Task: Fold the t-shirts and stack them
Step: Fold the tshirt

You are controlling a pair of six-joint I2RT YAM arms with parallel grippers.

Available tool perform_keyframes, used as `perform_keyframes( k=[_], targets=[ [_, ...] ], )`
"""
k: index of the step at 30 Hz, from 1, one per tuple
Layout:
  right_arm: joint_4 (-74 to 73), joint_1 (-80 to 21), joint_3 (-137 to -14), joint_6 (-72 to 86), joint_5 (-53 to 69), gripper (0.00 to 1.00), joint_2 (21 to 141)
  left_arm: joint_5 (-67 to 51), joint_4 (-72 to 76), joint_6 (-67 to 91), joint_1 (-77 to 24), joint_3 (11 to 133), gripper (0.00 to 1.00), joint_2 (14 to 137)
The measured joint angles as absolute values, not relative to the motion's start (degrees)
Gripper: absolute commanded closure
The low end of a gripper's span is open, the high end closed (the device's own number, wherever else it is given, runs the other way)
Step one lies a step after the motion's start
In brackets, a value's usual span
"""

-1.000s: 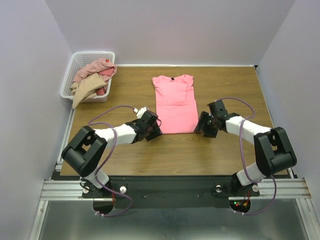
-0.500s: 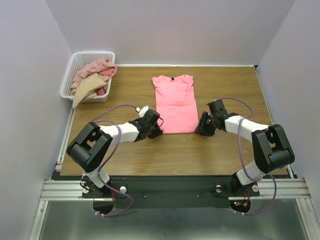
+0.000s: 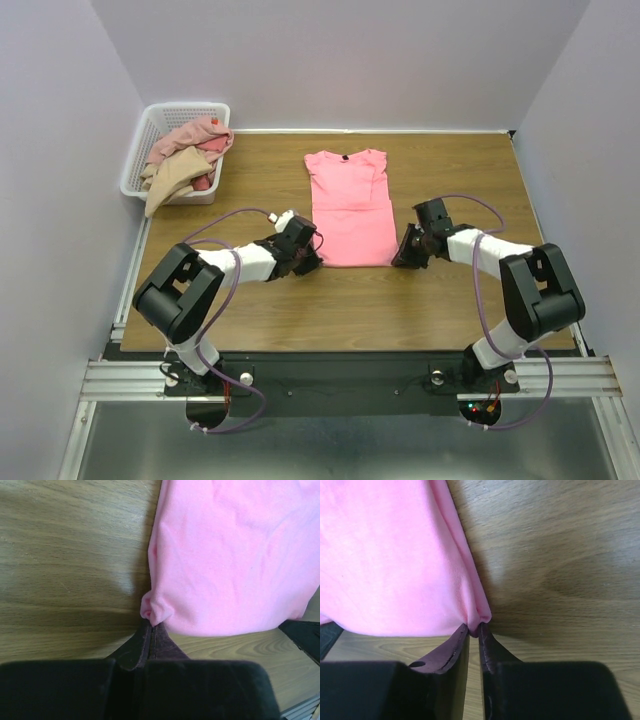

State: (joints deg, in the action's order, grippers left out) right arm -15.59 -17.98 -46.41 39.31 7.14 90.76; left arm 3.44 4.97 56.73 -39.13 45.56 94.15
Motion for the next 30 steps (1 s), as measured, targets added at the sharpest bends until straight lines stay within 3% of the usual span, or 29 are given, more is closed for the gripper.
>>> perform_keyframes(
  k=[2, 4, 9, 20, 26, 30],
  targets=[
    [-15.3, -18.0, -46.4, 39.2, 7.2, 0.96, 91.0, 3.3, 5.2, 56.2, -39.1, 45.5, 1.0, 94.1],
    [-15.3, -18.0, -46.4, 39.2, 7.3, 1.0, 91.1, 3.2, 6.1, 55.7, -39.2, 45.0, 1.0, 94.0],
    [-14.9, -18.0, -42.4, 38.3, 8.9, 0.99, 87.2, 4.5, 7.1, 55.2, -41.4, 41.1, 1.0, 90.3],
    [-23.1, -18.0, -28.1, 37.8, 15.6, 1.0, 63.7, 6.5, 3.3, 61.7, -55.3, 32.7, 1.0, 75.5],
    [-30.4, -18.0, -29.3, 38.0, 16.7, 1.0, 54.0, 9.5, -1.2, 65.6, -60.1, 32.5, 1.0, 67.1],
    [-33.5, -18.0, -35.9, 38.0, 14.7, 0.99, 53.5, 13.2, -5.1, 65.9, -60.2, 35.4, 1.0, 65.7]
  ],
)
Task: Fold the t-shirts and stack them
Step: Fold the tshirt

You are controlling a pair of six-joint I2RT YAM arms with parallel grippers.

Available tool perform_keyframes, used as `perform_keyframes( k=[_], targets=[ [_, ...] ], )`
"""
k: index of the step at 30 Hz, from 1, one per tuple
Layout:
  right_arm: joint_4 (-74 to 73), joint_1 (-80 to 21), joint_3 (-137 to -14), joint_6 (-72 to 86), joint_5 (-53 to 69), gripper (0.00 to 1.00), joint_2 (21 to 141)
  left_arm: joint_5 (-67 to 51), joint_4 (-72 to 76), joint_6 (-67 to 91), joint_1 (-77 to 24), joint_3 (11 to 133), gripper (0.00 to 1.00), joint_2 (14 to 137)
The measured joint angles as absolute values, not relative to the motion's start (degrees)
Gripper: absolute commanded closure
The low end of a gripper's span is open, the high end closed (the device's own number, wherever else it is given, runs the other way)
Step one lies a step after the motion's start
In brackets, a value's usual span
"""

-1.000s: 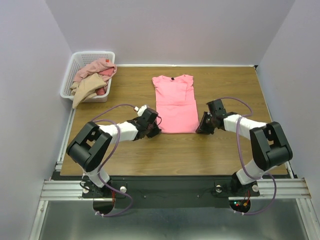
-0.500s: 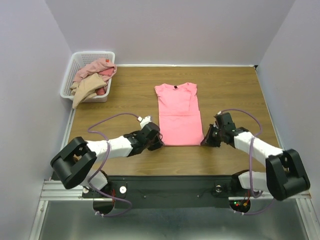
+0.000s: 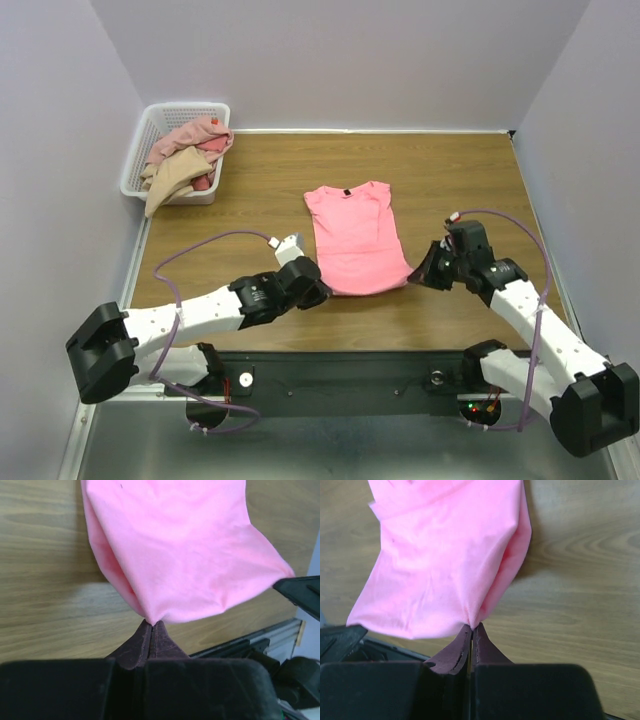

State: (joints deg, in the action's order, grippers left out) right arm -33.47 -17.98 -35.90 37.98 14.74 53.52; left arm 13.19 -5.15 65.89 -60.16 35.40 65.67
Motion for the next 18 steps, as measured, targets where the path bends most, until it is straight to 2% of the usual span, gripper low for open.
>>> perform_keyframes(
  k=[7, 18],
  targets=[
    [-34.2, -18.0, -49.2, 37.8, 9.8, 0.99, 61.9, 20.2, -11.0, 63.1, -57.5, 46.4, 1.0, 65.6],
    [-32.6, -18.1, -67.7, 35.0, 3.3, 1.0, 76.5, 18.0, -8.0, 52.3, -42.5, 56.7, 1.0, 71.7]
  ],
)
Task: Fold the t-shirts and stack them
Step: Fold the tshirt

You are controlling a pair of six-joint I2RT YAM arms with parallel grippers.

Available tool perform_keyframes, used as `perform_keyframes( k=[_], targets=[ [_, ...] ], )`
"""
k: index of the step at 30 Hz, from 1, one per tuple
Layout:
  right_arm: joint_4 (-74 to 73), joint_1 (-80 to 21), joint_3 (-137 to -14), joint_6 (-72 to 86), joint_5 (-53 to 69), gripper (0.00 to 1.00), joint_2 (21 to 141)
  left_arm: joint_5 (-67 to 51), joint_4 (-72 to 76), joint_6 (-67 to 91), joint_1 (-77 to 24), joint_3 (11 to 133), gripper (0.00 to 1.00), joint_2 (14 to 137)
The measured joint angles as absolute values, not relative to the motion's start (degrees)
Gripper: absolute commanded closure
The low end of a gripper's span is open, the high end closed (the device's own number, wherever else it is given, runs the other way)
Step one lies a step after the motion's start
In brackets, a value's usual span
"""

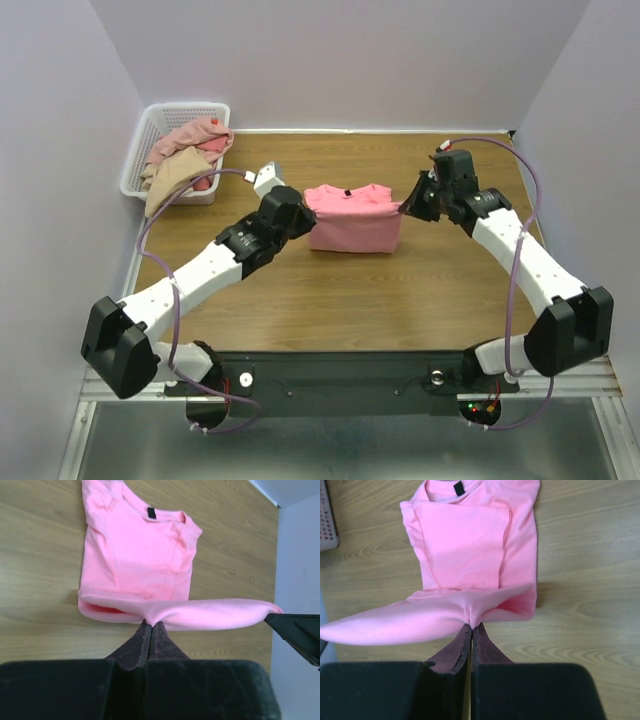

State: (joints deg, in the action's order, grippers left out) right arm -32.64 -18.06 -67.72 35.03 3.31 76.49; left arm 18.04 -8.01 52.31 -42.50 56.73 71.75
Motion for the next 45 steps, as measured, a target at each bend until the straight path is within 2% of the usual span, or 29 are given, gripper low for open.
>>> perform_keyframes(
  k=[15, 33, 45],
  targets=[
    [-31.0, -16.5, -83.1, 34.2, 0.2, 0.99, 94.7, 10.9, -5.3, 41.6, -31.6, 71.1, 1.0, 89.2],
    [-29.1, -11.2, -96.0, 31.7, 5.2, 0.99, 114.8, 4.0, -4.1, 36.2, -26.0, 87.6, 1.0, 111.1],
    [-28.5, -10.8, -104.0, 29.3, 7.5, 0.99, 125.4, 2.4, -3.8, 35.7, -23.6, 92.7, 1.0, 119.4]
  ],
)
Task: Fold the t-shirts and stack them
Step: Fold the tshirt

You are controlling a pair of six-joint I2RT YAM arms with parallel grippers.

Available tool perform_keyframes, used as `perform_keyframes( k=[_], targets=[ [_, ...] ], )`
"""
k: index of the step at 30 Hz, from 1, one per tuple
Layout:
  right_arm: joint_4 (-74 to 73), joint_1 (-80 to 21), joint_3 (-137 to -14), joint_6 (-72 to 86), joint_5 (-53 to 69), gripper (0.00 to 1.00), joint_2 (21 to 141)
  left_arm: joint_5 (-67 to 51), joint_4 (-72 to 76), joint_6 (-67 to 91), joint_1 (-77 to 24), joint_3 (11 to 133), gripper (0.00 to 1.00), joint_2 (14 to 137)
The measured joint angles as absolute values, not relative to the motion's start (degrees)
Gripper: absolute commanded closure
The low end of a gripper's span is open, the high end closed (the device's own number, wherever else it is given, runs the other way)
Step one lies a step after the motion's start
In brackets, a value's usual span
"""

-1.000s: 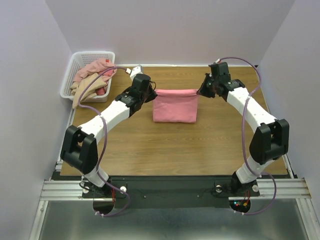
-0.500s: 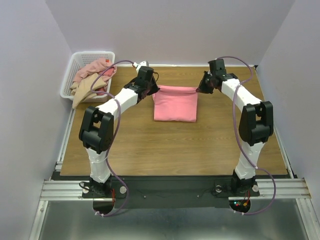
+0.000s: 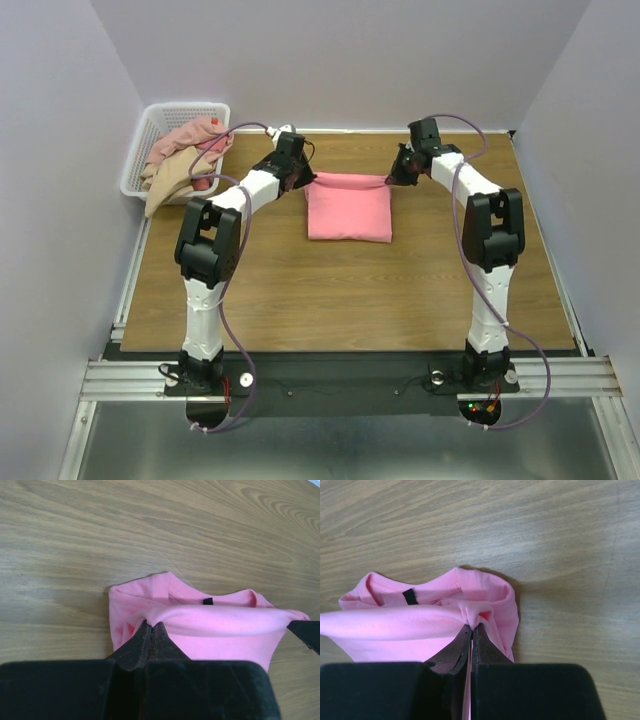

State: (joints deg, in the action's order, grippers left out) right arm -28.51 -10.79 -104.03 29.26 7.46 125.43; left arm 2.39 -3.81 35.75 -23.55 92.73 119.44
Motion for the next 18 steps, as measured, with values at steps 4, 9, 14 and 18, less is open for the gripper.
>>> perform_keyframes(
  k=[4, 9, 14, 18],
  targets=[
    [-28.3, -10.8, -105.9, 28.7, 7.7, 0.76, 127.5, 1.2, -4.1, 35.4, -22.7, 94.3, 0.74, 121.9],
    [-28.3, -10.3, -106.9, 27.1, 8.7, 0.39, 128.3, 0.7, -6.2, 34.5, -21.5, 99.5, 0.02, 125.3],
    [-28.1, -9.4, -105.3, 24.5, 9.8, 0.28, 126.7, 0.7, -7.7, 33.5, -20.6, 101.3, 0.01, 125.1],
    [-28.3, -9.1, -98.1, 21.8, 11.6, 0.28, 119.7, 0.6, -7.6, 33.5, -20.4, 96.4, 0.02, 121.6]
  ],
)
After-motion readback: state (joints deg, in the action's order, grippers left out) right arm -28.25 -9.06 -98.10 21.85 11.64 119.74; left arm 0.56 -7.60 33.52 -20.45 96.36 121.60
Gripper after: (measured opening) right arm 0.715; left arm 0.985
